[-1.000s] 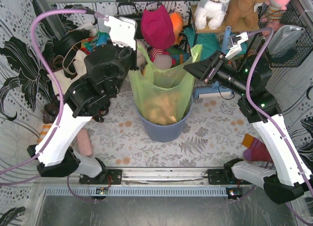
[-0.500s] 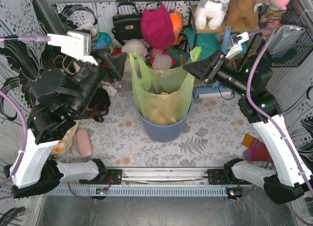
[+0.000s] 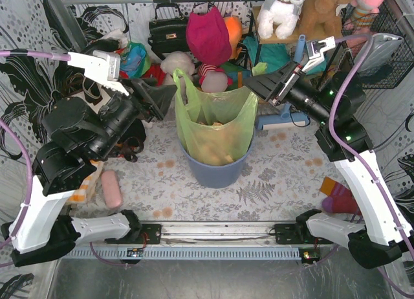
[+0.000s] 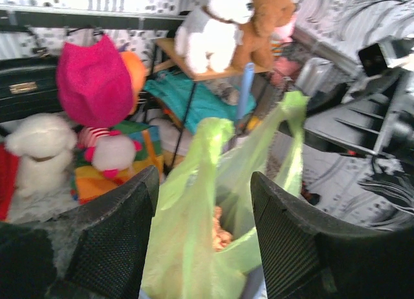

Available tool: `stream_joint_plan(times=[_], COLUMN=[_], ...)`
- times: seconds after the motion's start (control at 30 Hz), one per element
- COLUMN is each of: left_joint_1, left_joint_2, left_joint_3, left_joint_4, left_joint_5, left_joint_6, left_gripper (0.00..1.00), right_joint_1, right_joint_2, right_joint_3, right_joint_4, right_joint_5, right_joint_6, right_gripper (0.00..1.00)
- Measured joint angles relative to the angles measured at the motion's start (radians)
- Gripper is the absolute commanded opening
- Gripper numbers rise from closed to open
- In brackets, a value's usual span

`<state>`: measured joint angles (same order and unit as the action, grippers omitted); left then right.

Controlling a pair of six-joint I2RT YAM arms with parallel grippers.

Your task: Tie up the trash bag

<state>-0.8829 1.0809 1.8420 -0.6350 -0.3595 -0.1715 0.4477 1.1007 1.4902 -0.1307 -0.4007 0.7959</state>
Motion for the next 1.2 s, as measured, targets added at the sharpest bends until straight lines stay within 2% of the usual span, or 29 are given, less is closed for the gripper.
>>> stream_joint_plan(times=[0.23,0.33,0.47,0.57,0.8,0.9,1.03,1.2], left_joint_1=[0.0,0.0,0.0,0.0,0.061,0.121,0.171,0.177], left_joint_2=[0.002,0.008,0.035,0.074,0.155,0.166,0.154,0.128], left_joint_3=[0.023,0.031,0.056,0.111,0.164,0.161,0.145,0.143], left_joint_4=[0.051,0.056,0.038,0.022,-0.046,-0.077,-0.082,-0.086], left_joint_5=[0.163,0.167,0.138,0.124,0.135,0.156,0.173,0.182], left_joint_6=[-0.064,-0.068,-0.066,-0.065,-0.068,-0.078,-0.088,-0.089], left_gripper=[0.7,0.79,0.82,0.82,0.77,0.75,0.75,0.75], right_joint_1=[0.0,0.0,0.0,0.0,0.0,0.0,0.0,0.0], right_joint_2=[0.02,0.028,0.032,0.037,0.054,0.055,0.055,0.079], right_joint_3=[0.051,0.069,0.071,0.071,0.071,0.071,0.083,0.217], right_joint_4=[0.066,0.097,0.154,0.19,0.206,0.203,0.149,-0.137], right_joint_5=[-0.008,-0.016,-0.029,-0.039,-0.049,-0.048,-0.035,0.022], right_joint_6=[0.012,0.016,0.039,0.059,0.08,0.079,0.074,-0.001], right_gripper=[0.51,0.48,0.42,0.27,0.02,0.0,0.0,0.0])
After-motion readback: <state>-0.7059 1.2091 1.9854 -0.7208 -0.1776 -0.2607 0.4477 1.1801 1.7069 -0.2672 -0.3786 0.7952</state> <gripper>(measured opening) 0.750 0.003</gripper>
